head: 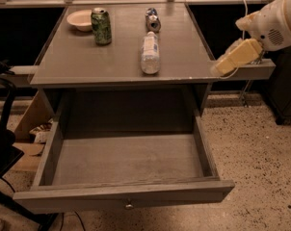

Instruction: Place green can into top drawer

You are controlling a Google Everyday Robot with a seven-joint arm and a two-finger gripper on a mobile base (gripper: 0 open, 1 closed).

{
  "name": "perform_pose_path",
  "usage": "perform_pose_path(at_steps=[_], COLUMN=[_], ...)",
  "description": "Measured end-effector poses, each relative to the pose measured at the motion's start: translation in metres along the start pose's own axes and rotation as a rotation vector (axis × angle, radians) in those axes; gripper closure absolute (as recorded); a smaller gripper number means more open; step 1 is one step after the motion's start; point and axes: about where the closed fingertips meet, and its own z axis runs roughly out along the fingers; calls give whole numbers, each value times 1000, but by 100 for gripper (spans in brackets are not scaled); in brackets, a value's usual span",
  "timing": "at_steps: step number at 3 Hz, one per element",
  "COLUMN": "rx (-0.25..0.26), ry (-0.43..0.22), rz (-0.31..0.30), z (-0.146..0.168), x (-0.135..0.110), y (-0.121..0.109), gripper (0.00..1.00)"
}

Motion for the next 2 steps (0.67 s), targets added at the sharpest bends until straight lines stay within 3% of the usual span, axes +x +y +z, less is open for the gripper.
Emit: perform_pose_path(at_steps=[1, 2], rx=[56, 63], ry=[-216, -204], rz=[59, 55], z=[31, 29], x=[-21, -21], y=[-32, -33], gripper=[0, 0])
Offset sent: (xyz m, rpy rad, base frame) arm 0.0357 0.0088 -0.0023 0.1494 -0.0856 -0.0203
